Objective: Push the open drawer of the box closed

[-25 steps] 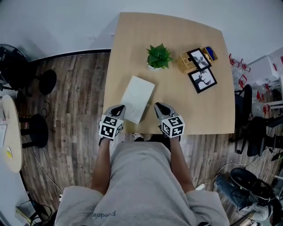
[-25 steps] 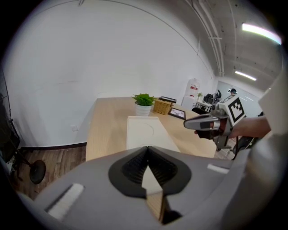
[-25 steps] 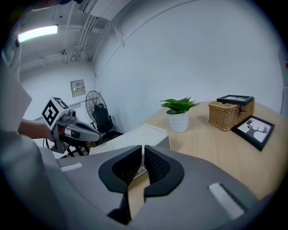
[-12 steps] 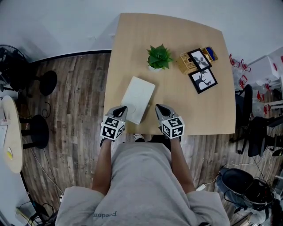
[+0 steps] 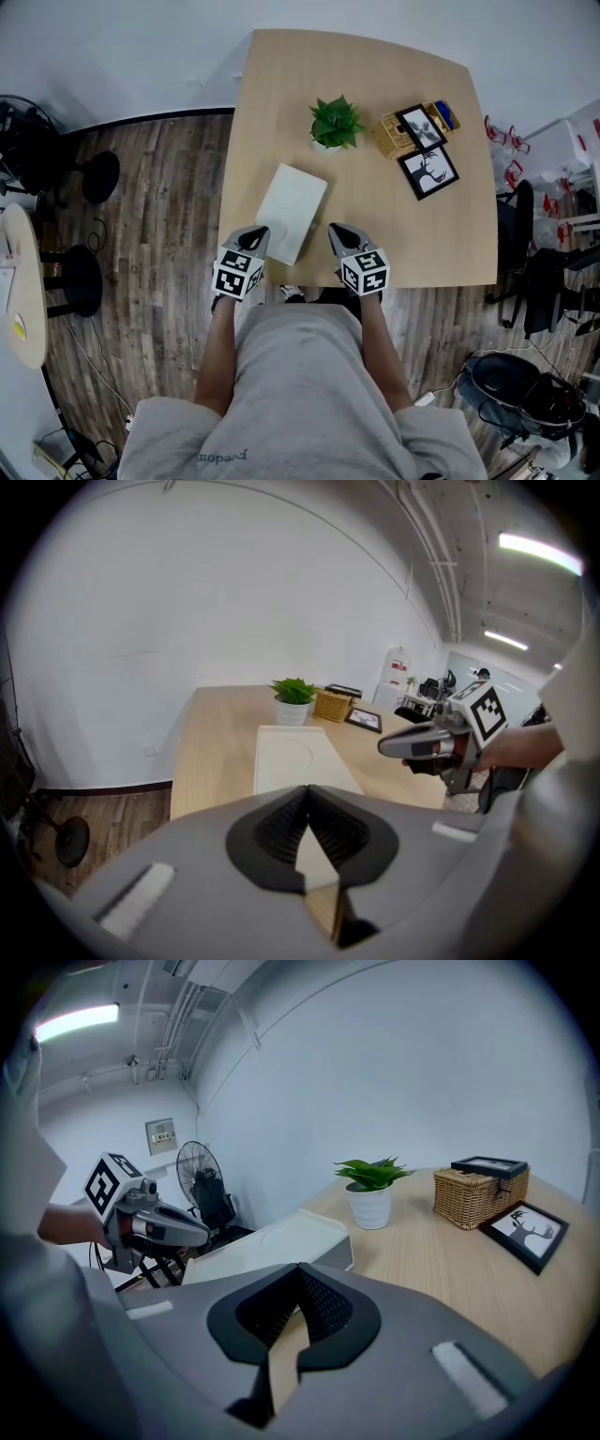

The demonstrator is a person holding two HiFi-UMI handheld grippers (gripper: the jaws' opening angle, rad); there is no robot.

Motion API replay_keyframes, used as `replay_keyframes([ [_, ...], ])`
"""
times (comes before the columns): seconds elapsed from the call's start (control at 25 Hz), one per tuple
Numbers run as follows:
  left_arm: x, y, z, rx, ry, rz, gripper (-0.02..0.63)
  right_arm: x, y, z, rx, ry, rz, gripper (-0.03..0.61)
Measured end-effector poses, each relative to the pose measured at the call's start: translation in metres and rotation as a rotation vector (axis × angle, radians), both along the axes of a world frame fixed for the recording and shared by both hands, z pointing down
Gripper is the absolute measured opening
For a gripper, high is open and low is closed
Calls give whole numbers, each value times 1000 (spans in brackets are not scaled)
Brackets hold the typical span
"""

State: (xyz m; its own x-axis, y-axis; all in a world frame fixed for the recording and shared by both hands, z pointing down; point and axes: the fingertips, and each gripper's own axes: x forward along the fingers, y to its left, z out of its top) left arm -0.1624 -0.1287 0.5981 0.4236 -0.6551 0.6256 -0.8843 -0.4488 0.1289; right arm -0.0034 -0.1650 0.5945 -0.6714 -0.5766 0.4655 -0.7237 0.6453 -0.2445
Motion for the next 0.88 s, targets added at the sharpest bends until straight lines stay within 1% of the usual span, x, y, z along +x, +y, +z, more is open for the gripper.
replay_keyframes([
  [0.56, 1, 1, 2, -4, -5, 2, 54, 3, -1, 4, -12, 0, 16, 2],
  [0.88, -3, 0, 3, -1, -7, 0, 54, -2, -2, 8, -13, 12, -2, 2],
])
